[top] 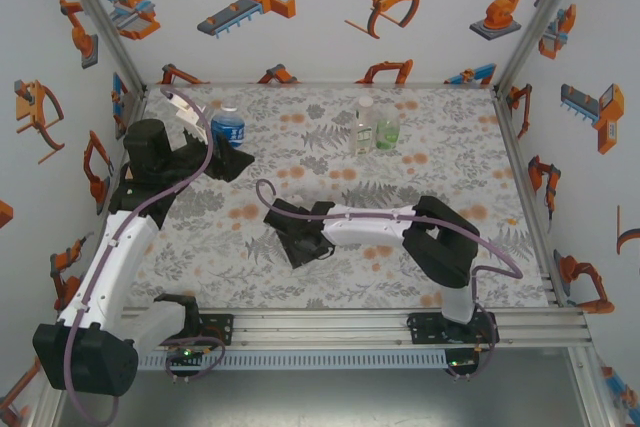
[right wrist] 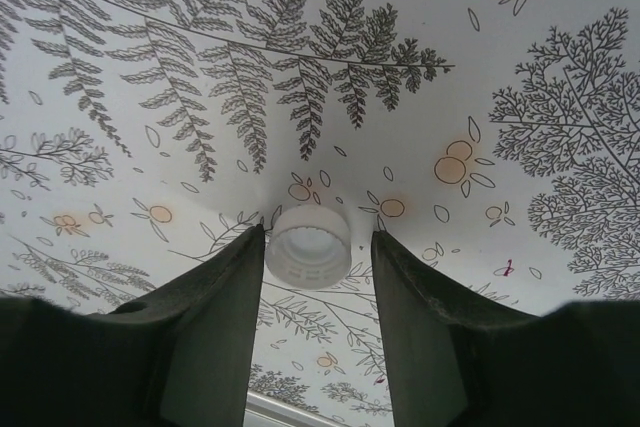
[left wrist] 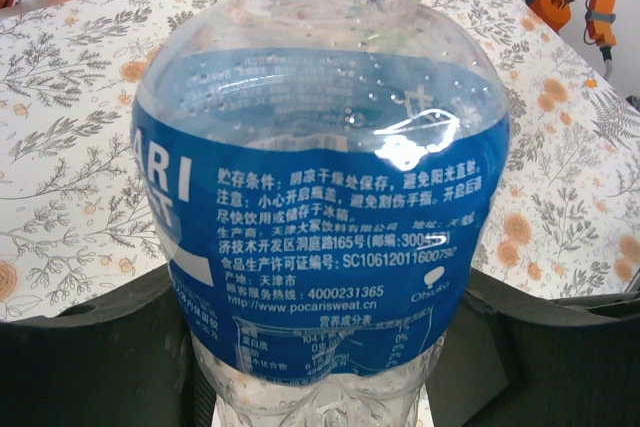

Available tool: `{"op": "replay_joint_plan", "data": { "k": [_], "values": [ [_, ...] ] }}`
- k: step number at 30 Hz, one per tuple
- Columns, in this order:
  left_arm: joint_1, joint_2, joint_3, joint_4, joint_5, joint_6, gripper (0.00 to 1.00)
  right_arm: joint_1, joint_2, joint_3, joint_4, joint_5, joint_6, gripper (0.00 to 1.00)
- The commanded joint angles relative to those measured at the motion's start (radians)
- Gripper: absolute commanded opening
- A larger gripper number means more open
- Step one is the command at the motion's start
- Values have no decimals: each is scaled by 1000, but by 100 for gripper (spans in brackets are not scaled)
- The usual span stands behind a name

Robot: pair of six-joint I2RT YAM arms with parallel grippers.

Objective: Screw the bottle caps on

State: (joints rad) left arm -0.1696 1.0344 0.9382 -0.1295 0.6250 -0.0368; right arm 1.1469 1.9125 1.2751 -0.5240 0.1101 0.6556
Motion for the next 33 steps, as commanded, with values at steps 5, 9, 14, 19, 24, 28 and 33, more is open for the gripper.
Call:
{"op": "replay_joint_plan", "data": {
  "k": [5, 9, 14, 19, 24, 28, 33],
  "values": [
    [2, 7, -3, 4, 15, 9, 0, 3, -2, 36, -51, 30, 9, 38],
    [2, 11, -4, 4, 16, 7, 0, 0, -18, 36, -71, 60, -3, 34],
    [2, 20, -1, 3, 18, 5, 0, -47, -69, -2, -77, 86, -14, 32],
    [2, 27, 4, -7, 16, 6, 0, -142, -131, -75, -51, 68, -38, 32],
    [2, 26, 4, -8, 15, 9, 0, -247, -181, -147, 2, 6, -45, 32],
    [2, 31, 5, -9, 16, 7, 0, -290, -166, -162, 32, -17, -55, 33],
    [2, 38, 5, -11, 14, 7, 0, -306, -138, -158, 36, -12, -66, 34]
  ]
}}
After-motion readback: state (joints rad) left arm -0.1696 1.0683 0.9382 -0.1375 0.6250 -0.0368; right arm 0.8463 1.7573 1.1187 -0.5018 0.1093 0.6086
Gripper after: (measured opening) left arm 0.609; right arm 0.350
